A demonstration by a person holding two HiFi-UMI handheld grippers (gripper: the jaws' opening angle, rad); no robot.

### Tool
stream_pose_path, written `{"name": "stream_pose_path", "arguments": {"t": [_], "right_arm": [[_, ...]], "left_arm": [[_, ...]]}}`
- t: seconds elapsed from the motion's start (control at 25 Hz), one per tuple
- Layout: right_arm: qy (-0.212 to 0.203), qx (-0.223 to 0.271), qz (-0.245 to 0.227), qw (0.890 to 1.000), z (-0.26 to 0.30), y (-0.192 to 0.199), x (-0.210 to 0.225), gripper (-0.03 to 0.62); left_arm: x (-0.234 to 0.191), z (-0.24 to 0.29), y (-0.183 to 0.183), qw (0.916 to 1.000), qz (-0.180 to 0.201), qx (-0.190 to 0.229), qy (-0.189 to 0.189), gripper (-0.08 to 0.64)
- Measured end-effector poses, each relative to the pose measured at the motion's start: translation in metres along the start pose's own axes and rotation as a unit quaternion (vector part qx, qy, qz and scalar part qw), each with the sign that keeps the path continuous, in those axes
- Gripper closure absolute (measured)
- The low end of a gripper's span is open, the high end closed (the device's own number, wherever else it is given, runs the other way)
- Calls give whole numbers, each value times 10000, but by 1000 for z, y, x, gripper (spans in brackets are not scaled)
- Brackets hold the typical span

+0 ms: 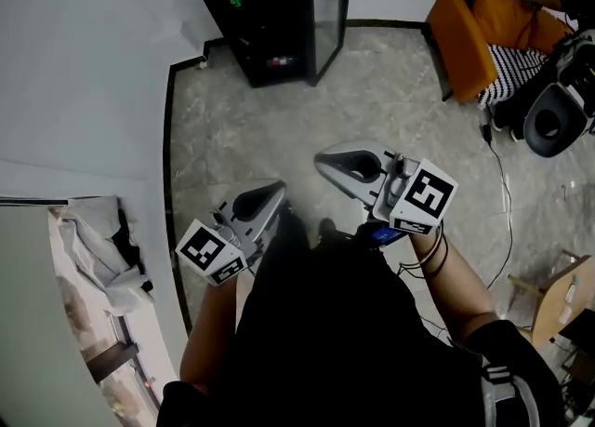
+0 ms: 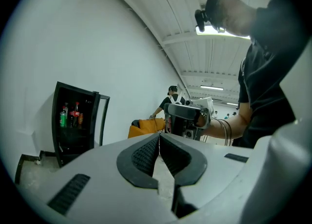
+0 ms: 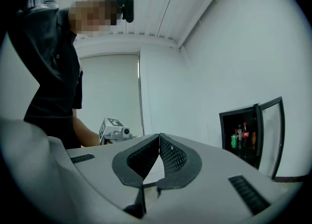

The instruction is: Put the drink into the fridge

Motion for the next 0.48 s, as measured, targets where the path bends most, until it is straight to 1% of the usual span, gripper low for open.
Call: {"name": "stream_pose_path", "arguments": {"t": [0.08,0.2,0.36,0.48], "right_arm": [[98,18,55,9999,-5,0,0,569],[212,46,241,9995,-11,8,0,569],[288,-15,338,9990,-24,12,-3,569],[353,-13,303,9989,-27,7,-1,569]], "left_arm": [[2,0,1,10000,-23,-5,64,548],[2,6,-4,9999,-53,96,98,548],[3,23,-15,9998,192,20,-38,548],[6,30,-19,9998,167,-68,131,548]]}}
Point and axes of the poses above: the fingertips, and each gripper's own axes: z forward along the fingers, x to its right, y out of its underside, the point moved 3 cm from there along -z, backward along the fingers, and after that the axes turned 10 degrees about x, right-handed, at the moved point
